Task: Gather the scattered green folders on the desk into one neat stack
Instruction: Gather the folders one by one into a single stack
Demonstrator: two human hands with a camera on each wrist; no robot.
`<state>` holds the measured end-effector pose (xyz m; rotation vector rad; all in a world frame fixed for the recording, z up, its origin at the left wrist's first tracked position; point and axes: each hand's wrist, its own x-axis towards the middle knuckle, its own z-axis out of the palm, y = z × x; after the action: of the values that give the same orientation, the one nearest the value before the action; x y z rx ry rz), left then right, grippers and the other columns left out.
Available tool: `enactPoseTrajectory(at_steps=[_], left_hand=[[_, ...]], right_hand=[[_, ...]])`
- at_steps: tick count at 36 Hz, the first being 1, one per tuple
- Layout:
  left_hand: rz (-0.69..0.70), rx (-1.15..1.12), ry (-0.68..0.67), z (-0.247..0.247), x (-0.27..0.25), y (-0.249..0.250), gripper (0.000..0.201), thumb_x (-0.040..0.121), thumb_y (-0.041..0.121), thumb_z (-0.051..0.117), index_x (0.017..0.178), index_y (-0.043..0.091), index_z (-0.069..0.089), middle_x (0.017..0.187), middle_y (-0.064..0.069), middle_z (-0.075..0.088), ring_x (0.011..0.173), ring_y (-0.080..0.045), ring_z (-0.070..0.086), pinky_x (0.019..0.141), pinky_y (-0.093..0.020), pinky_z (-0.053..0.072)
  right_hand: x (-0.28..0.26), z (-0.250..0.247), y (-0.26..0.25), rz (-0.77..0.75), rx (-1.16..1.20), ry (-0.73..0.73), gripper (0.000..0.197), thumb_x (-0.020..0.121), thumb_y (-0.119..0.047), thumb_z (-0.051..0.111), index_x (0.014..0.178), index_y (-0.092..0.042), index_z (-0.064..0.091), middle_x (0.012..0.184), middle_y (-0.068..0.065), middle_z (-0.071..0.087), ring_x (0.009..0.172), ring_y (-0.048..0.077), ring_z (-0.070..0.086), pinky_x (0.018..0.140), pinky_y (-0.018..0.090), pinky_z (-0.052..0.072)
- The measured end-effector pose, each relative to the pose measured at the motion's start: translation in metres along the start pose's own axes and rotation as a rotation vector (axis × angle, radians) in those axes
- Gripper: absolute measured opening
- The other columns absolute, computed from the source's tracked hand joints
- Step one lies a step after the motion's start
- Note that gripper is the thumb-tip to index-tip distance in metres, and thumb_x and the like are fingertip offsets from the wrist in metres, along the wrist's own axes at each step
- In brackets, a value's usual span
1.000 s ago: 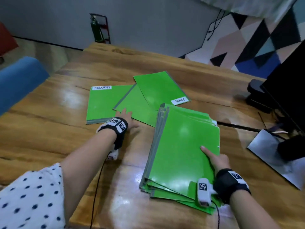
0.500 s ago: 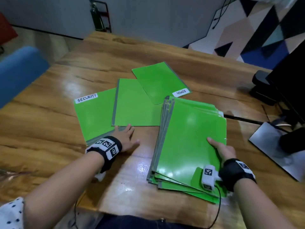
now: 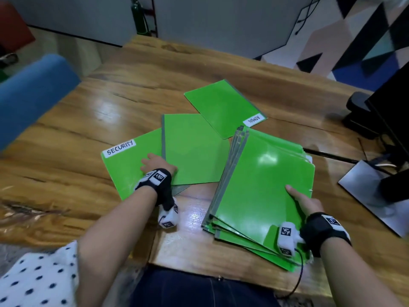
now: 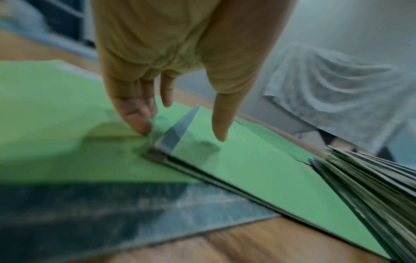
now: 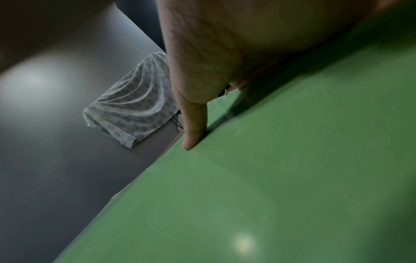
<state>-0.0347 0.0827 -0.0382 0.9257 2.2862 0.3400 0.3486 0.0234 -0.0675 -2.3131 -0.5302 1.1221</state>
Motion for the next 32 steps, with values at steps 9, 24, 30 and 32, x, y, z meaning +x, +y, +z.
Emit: enactPoseTrajectory(at_steps=[9, 24, 30, 32], left_hand=[[0.039, -0.052, -0.206, -0.011, -0.004, 0.006, 0.059, 0.082, 0.023, 0.073, 0.126, -0.007, 0.048, 0.130, -0.019, 0.055, 0.117, -0.033, 0.055, 0.092, -0.037, 0.047], [0.465, -0.011, -0.006, -0.092, -0.067, 0.058, 0.029, 0.084, 0.006, 0.063, 0.111, 0.000, 0.054, 0.102, -0.011, 0.058, 0.090, -0.028, 0.055, 0.073, -0.034, 0.046], [0.614, -0.155, 0.172, -0.142, -0.079, 0.059, 0.028, 0.085, 0.010, 0.064, 0.110, 0.010, 0.050, 0.107, -0.007, 0.055, 0.093, -0.026, 0.053, 0.082, -0.037, 0.047], [0.602, -0.265, 0.167, -0.150, -0.072, 0.053, 0.034, 0.085, 0.012, 0.066, 0.115, 0.010, 0.050, 0.117, -0.010, 0.056, 0.101, -0.028, 0.055, 0.092, -0.043, 0.047]], right_hand=[[0.002, -0.003, -0.006, 0.027, -0.137, -0.044, 0.108, 0.064, -0.059, 0.077, 0.143, 0.001, 0.033, 0.145, 0.019, 0.041, 0.127, 0.037, 0.045, 0.107, 0.049, 0.036], [-0.001, -0.002, -0.014, 0.055, -0.221, -0.088, 0.111, 0.067, -0.063, 0.071, 0.147, -0.002, 0.026, 0.151, 0.019, 0.031, 0.132, 0.038, 0.039, 0.105, 0.049, 0.035], [-0.005, -0.002, -0.015, 0.055, -0.206, -0.071, 0.104, 0.073, -0.059, 0.071, 0.146, 0.000, 0.027, 0.151, 0.018, 0.032, 0.132, 0.038, 0.039, 0.106, 0.047, 0.034], [-0.007, -0.002, -0.015, 0.056, -0.203, -0.069, 0.105, 0.072, -0.059, 0.071, 0.146, 0.000, 0.026, 0.151, 0.018, 0.032, 0.132, 0.038, 0.039, 0.106, 0.048, 0.034]])
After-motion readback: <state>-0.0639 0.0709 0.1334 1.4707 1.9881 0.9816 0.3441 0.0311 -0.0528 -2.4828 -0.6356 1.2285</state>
